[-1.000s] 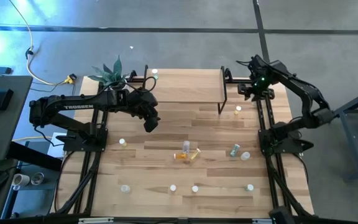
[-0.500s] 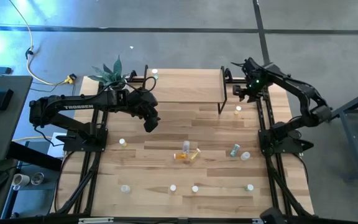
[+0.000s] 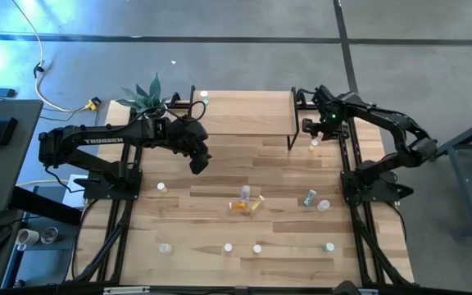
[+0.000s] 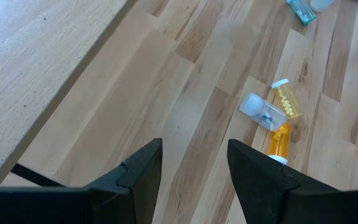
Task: Pick and place medicine bottles onto shelf by color
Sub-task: Put the top right yellow pill bottle on the shelf
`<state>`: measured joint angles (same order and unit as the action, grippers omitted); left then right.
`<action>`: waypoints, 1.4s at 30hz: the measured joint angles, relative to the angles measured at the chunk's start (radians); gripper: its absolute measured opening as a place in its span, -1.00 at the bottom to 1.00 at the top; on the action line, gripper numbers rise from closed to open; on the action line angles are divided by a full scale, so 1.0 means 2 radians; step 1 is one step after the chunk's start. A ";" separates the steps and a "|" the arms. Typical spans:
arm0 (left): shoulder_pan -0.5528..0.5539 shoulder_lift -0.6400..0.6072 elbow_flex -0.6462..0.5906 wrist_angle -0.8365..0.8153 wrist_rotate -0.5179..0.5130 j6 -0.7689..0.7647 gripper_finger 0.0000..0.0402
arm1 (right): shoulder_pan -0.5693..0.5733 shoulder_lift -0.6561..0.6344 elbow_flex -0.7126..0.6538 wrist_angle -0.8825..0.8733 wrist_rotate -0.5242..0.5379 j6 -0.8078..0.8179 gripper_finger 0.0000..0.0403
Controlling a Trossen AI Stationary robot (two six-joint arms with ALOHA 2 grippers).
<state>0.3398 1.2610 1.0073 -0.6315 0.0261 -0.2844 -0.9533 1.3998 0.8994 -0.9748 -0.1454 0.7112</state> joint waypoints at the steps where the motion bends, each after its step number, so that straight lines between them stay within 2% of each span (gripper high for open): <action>1: 0.000 0.000 0.000 0.000 0.000 0.000 -0.15 | 0.003 0.000 -0.001 0.000 0.005 0.003 -0.08; 19: 0.000 0.000 0.000 0.000 0.000 0.001 -0.15 | 0.030 0.000 -0.002 0.011 0.029 0.031 -0.08; 31: 0.000 0.000 0.000 0.000 -0.002 0.013 -0.15 | 0.030 0.000 -0.039 0.035 0.024 0.051 -0.08; 35: 0.000 0.000 0.000 0.000 -0.002 0.013 -0.15 | 0.036 0.000 -0.039 0.035 0.026 0.051 -0.17; 42: 0.000 0.000 0.000 0.000 -0.002 0.013 -0.15 | 0.047 0.000 -0.039 0.034 0.032 0.060 -0.44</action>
<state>0.3400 1.2610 1.0073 -0.6312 0.0223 -0.2581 -0.8594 1.3998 0.8215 -0.9066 -0.0818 0.8307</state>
